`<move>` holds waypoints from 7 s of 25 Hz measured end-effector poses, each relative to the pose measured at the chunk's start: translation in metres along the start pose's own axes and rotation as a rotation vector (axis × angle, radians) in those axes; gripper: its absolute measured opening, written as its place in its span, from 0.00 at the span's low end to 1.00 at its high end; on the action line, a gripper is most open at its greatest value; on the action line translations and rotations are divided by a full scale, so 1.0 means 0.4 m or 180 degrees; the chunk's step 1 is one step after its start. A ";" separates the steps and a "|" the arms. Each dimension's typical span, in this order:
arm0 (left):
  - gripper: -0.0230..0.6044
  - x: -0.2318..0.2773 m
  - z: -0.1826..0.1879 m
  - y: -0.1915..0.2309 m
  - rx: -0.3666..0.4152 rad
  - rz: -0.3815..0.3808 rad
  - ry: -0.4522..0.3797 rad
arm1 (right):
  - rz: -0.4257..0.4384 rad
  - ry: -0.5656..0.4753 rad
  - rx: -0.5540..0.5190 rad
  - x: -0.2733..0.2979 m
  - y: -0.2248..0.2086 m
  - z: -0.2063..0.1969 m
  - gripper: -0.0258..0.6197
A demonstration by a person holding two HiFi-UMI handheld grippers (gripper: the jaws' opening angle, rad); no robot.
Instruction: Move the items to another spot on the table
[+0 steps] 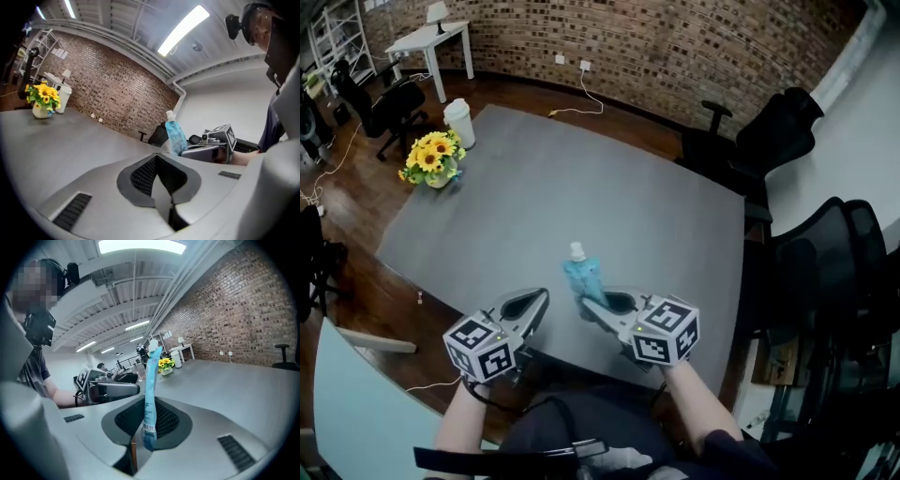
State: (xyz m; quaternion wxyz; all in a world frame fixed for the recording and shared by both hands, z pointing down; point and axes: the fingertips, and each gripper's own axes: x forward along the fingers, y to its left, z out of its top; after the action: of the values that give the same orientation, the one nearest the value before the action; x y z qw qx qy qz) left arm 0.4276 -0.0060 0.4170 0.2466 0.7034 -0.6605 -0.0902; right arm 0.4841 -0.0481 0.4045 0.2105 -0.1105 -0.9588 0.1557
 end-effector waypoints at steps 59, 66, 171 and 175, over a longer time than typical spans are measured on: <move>0.03 -0.901 -0.135 0.471 -0.0125 0.3298 -0.0380 | 0.2272 0.0571 -0.0267 0.564 0.399 0.044 0.10; 0.03 -1.082 -0.181 0.552 -0.0439 0.3447 -0.0691 | 0.2414 0.0901 -0.0457 0.694 0.547 0.046 0.10; 0.03 -1.842 0.409 1.595 -0.0712 0.2513 -0.1917 | 0.2845 0.0850 -0.0860 2.046 1.176 0.458 0.11; 0.03 -1.817 0.419 1.628 -0.0728 0.2538 -0.1774 | 0.2697 0.0877 -0.0758 2.071 1.131 0.466 0.11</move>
State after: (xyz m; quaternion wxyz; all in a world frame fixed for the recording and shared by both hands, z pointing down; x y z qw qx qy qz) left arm -0.3054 0.6597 0.4315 0.1516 0.3138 -0.9047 -0.2453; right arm -0.2660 0.5541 0.3935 0.2397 -0.5358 -0.8033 0.1007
